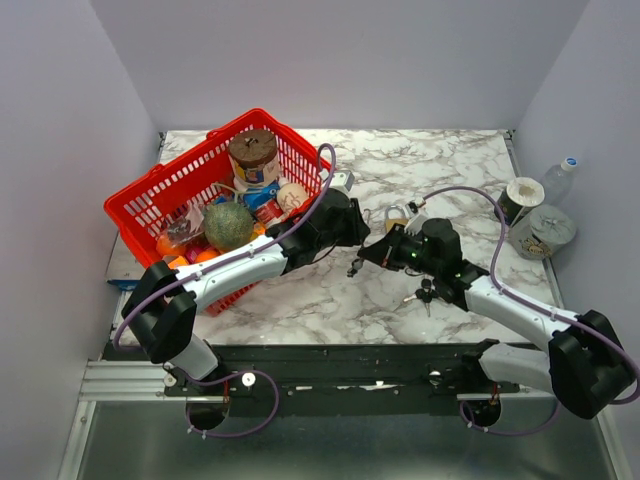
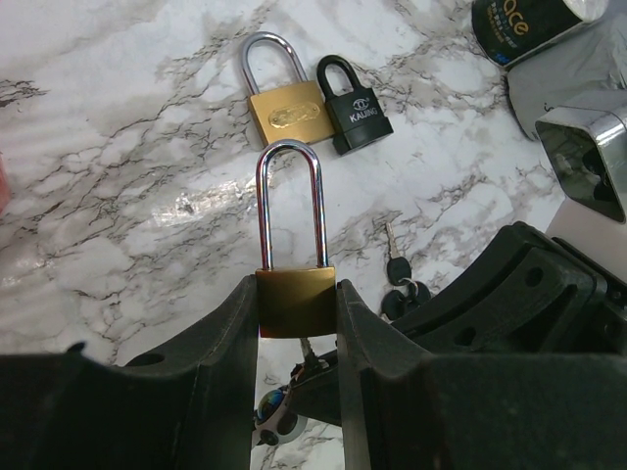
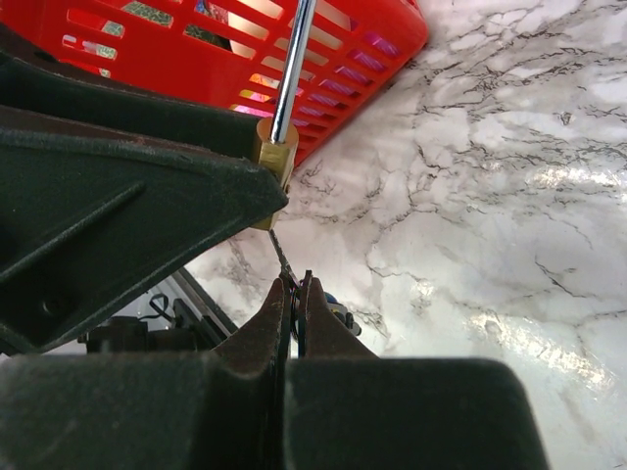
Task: Unlock with the key
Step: Unlock the lock.
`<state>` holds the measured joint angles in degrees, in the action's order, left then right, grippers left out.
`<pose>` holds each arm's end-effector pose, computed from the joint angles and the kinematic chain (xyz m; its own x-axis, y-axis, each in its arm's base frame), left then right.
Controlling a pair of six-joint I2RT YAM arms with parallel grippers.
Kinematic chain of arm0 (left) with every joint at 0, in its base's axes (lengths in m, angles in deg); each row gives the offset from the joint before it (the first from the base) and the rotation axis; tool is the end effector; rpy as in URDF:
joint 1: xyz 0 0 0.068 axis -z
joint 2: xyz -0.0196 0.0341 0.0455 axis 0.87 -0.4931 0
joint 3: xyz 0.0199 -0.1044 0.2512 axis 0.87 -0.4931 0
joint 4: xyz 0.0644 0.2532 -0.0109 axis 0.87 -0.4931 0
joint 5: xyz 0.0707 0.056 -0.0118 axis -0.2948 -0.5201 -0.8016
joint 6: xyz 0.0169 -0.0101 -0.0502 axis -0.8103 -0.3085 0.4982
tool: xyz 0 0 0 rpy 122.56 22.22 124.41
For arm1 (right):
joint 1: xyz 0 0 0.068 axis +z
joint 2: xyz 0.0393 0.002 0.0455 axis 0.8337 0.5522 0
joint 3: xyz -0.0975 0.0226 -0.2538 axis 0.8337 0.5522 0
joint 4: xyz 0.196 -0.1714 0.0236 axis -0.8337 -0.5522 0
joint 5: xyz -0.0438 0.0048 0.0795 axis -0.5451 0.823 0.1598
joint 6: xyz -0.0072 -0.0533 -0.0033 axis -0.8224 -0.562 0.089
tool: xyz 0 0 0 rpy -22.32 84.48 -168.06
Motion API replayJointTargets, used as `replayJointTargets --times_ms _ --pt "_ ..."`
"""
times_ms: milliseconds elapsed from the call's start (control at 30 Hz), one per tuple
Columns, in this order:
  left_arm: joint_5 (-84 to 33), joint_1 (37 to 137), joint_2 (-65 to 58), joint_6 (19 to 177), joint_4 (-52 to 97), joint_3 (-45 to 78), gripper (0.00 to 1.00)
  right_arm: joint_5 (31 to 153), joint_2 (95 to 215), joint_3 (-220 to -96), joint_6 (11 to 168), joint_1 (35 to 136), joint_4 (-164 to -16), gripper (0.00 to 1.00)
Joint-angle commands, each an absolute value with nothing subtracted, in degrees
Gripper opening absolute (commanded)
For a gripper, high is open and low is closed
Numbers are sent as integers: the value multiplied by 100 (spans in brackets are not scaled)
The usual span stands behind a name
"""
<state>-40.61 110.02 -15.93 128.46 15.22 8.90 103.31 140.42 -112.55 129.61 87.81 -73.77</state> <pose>0.2342 -0.2681 0.2834 -0.6883 -0.2143 -0.6931 0.3033 0.7829 -0.5432 0.2061 0.1386 0.2206 -0.7517 0.3511 -0.5584 -0.2902 0.5842 0.7579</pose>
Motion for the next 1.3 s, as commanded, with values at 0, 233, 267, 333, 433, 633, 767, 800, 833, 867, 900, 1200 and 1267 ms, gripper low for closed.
replayJointTargets --times_ms 0,233,267,333,433,633,767,800,833,867,900,1200,1267 --pt "-4121 11029 -1454 12909 1731 846 0 10232 14109 -11493 13007 8821 -7231 1" --pt "-4138 11038 -1428 12909 1731 837 0 10196 14188 -11502 13112 8821 -7231 1" --pt "-4130 11038 -1428 12909 1731 828 0 10196 14206 -11494 13130 8821 -7231 1" --pt "-4139 11038 -1419 12909 1740 828 0 10170 14206 -11485 13138 8812 -7231 1" --pt "-4139 11047 -1419 12909 1740 828 0 10100 14197 -11458 13165 8821 -7214 1" --pt "-4165 11064 -1393 12900 1731 811 0 10030 14197 -11441 13261 8804 -7187 1" --pt "-4209 11082 -1384 12883 1749 802 0 9977 14241 -11450 13349 8804 -7161 1" --pt "-4226 11090 -1375 12874 1749 802 0 9977 14250 -11450 13358 8804 -7161 1" --pt "-4244 11099 -1366 12865 1740 802 0 9951 14267 -11450 13376 8804 -7161 1" --pt "-4253 11099 -1366 12857 1740 793 0 9933 14267 -11441 13411 8812 -7161 1" --pt "-4253 11108 -1357 12857 1740 793 0 9915 14276 -11432 13420 8804 -7161 1" --pt "-4393 11169 -1331 12795 1740 776 0 9749 14215 -11344 13552 8804 -7064 1" --pt "-4446 11178 -1331 12778 1731 776 0 9634 14162 -11292 13578 8795 -7047 1"
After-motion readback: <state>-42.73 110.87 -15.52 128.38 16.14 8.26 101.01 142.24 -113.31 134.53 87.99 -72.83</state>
